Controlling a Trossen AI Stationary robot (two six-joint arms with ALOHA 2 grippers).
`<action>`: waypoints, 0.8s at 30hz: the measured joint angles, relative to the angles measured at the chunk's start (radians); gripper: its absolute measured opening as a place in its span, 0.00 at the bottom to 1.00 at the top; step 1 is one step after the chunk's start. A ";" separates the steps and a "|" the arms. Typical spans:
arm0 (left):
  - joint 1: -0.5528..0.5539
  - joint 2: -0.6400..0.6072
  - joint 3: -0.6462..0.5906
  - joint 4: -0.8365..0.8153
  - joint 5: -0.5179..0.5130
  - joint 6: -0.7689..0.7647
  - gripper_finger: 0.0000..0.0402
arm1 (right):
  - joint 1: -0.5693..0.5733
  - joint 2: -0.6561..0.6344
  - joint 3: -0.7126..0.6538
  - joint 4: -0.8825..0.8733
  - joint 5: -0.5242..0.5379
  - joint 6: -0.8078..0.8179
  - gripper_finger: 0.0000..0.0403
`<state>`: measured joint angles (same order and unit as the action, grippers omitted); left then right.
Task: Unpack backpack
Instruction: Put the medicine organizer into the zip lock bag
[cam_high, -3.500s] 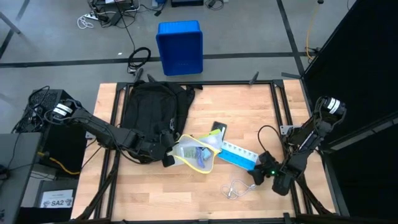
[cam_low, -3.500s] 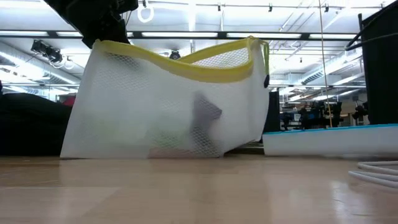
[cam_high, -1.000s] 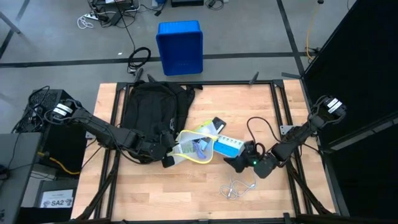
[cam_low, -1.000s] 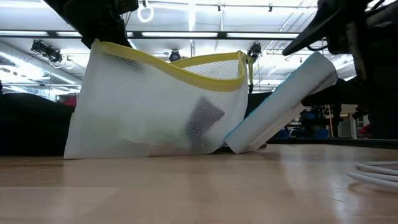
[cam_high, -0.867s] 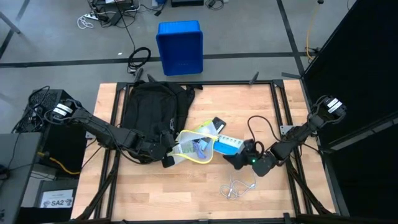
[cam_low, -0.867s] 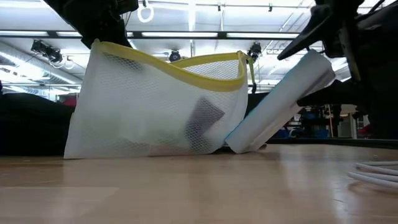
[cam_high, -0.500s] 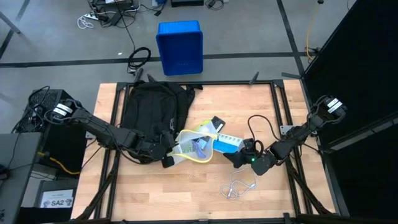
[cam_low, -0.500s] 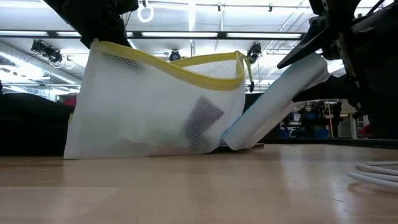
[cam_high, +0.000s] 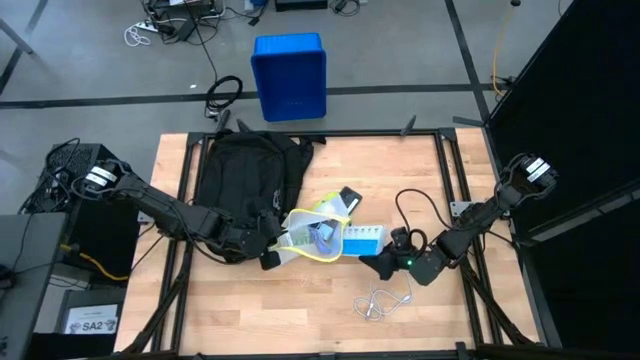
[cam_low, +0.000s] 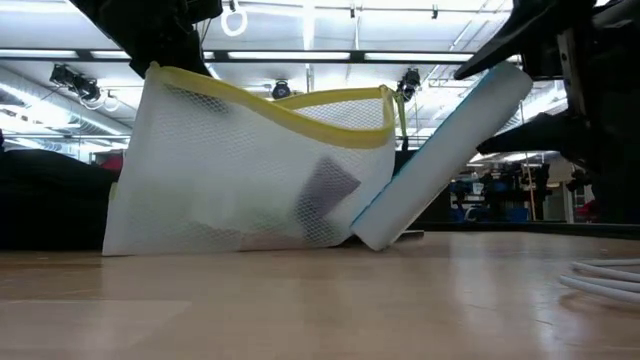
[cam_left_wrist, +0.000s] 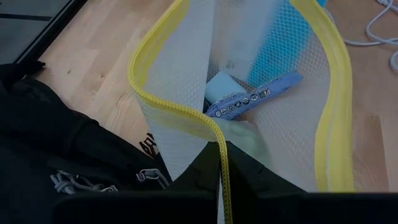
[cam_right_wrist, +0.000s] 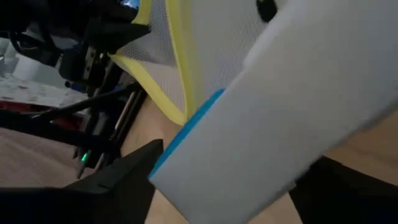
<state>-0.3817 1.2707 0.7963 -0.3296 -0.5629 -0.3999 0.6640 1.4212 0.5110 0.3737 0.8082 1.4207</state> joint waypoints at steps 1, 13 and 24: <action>0.000 0.000 0.000 0.000 0.000 -0.001 0.00 | -0.003 0.000 0.000 -0.001 0.000 0.004 0.78; 0.000 0.000 0.000 -0.005 0.006 -0.005 0.00 | -0.033 0.000 0.000 -0.006 0.001 0.023 0.87; 0.000 0.000 0.000 -0.006 0.011 -0.008 0.00 | -0.057 0.000 0.000 -0.014 -0.016 0.082 0.56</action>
<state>-0.3813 1.2706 0.7963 -0.3352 -0.5518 -0.4080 0.6066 1.4212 0.5110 0.3595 0.7920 1.5026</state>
